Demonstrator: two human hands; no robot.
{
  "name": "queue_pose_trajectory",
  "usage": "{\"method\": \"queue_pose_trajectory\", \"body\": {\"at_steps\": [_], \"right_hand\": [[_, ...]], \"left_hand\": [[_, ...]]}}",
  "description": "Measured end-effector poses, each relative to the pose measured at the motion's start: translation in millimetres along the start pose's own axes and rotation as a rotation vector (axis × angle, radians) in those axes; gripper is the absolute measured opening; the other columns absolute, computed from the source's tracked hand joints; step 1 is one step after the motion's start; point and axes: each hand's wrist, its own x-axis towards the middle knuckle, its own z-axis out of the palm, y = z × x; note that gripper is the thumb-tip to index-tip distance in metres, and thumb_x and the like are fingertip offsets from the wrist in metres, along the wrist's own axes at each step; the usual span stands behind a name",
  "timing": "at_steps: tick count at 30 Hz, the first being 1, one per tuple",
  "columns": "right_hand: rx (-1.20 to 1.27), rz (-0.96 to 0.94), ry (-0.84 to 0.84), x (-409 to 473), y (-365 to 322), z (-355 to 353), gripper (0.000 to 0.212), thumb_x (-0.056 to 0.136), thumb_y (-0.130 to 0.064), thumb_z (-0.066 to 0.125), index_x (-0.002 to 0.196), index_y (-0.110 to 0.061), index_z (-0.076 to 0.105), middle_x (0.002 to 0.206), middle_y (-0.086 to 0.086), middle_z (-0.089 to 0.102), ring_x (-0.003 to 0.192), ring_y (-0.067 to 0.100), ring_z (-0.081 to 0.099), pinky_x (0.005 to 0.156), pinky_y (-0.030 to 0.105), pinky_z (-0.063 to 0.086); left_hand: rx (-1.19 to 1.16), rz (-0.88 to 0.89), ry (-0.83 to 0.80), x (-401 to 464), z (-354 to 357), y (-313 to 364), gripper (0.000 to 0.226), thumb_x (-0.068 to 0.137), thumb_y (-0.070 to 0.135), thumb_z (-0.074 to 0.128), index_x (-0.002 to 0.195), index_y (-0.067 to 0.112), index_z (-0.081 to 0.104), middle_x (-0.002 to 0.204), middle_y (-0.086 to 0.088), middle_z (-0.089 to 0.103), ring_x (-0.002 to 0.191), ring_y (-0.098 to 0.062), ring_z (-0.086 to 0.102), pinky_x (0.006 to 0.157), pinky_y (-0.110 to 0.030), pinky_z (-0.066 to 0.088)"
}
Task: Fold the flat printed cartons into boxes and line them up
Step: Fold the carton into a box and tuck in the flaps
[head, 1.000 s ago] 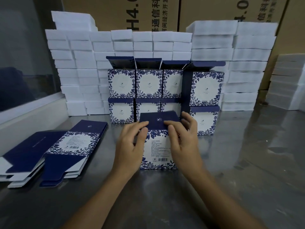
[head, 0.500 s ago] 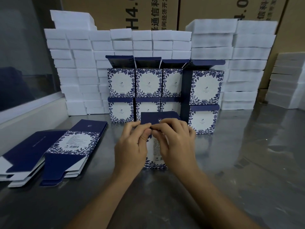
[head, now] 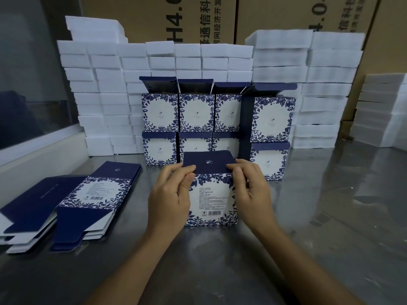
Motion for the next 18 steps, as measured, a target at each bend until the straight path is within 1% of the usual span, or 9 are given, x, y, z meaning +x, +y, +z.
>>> {"method": "queue_pose_trajectory", "body": {"at_steps": [3,5,8,10,12,13,14,16,18], "right_hand": [[-0.055,-0.067,0.001,1.2,0.9,-1.5,0.022,0.103,-0.015,0.051,0.097,-0.005,0.07,0.114,0.004,0.058,0.106,-0.009,0.051,0.09,0.011,0.04],[-0.054,-0.076,0.022,1.2,-2.6,-1.1,0.02,0.102,-0.01,0.053,0.092,-0.004,0.07,0.111,0.005,0.06,0.1,-0.005,0.054,0.087,0.01,0.041],[0.205,0.134,0.049,2.3,-12.8,-2.9,0.027,0.104,-0.012,0.049,0.09,-0.016,0.072,0.11,0.002,0.066,0.1,-0.002,0.06,0.089,0.017,0.048],[0.391,0.295,0.063,3.7,-14.7,-5.9,0.03,0.106,-0.015,0.045,0.093,-0.02,0.071,0.102,0.007,0.071,0.089,0.009,0.065,0.084,0.031,0.053],[0.418,0.368,0.04,5.4,-14.3,-6.8,0.021,0.104,-0.013,0.051,0.105,-0.02,0.07,0.1,0.008,0.072,0.083,0.012,0.065,0.08,0.039,0.056],[0.415,0.381,0.012,5.2,-12.7,-6.0,0.017,0.101,-0.014,0.057,0.114,-0.02,0.066,0.109,0.007,0.071,0.09,0.013,0.066,0.086,0.04,0.057],[0.415,0.401,-0.028,4.1,-10.5,-4.7,0.028,0.096,-0.02,0.065,0.123,-0.023,0.061,0.12,0.007,0.066,0.099,0.013,0.066,0.091,0.037,0.057],[0.415,0.459,-0.125,0.2,-2.9,-3.7,0.075,0.073,-0.045,0.08,0.138,-0.036,0.044,0.135,0.002,0.055,0.11,0.009,0.063,0.096,0.032,0.055],[0.431,0.473,-0.212,-3.8,3.4,-2.3,0.108,0.056,-0.064,0.085,0.147,-0.045,0.031,0.134,-0.004,0.057,0.113,0.007,0.064,0.096,0.035,0.056]], "left_hand": [[-0.007,-0.007,-0.009,-0.3,-0.5,1.2,0.03,0.095,0.026,0.051,0.114,0.013,0.072,0.114,-0.005,0.064,0.099,0.0,0.052,0.082,0.003,0.033],[-0.009,-0.013,-0.018,-0.7,-0.5,2.0,0.032,0.095,0.028,0.05,0.115,0.014,0.071,0.115,-0.004,0.064,0.1,0.0,0.052,0.081,0.003,0.033],[-0.01,-0.03,-0.013,-1.1,0.9,0.4,0.034,0.096,0.028,0.047,0.116,0.014,0.07,0.117,-0.002,0.063,0.102,0.0,0.051,0.081,0.0,0.034],[-0.029,-0.056,-0.006,-1.8,2.8,-1.4,0.034,0.097,0.028,0.044,0.116,0.014,0.069,0.119,0.0,0.063,0.106,-0.003,0.053,0.084,-0.004,0.033],[-0.061,-0.073,0.004,-2.5,4.1,-4.0,0.032,0.1,0.023,0.042,0.117,0.014,0.067,0.119,0.0,0.063,0.11,-0.011,0.056,0.087,-0.011,0.037],[-0.076,-0.09,0.012,-2.9,3.7,-5.8,0.029,0.102,0.017,0.041,0.117,0.015,0.066,0.118,-0.001,0.064,0.109,-0.015,0.058,0.087,-0.016,0.041],[-0.095,-0.118,0.025,-2.5,3.3,-7.6,0.028,0.103,0.011,0.042,0.117,0.016,0.066,0.118,-0.001,0.065,0.107,-0.018,0.06,0.086,-0.022,0.045],[-0.141,-0.189,0.038,-1.2,2.0,-12.1,0.03,0.102,0.009,0.043,0.12,0.023,0.063,0.124,0.001,0.062,0.11,-0.019,0.059,0.09,-0.03,0.049],[-0.224,-0.238,-0.015,-1.9,1.4,-14.1,0.032,0.1,0.032,0.044,0.13,0.031,0.055,0.147,0.01,0.043,0.135,-0.007,0.041,0.109,-0.031,0.038]]}}
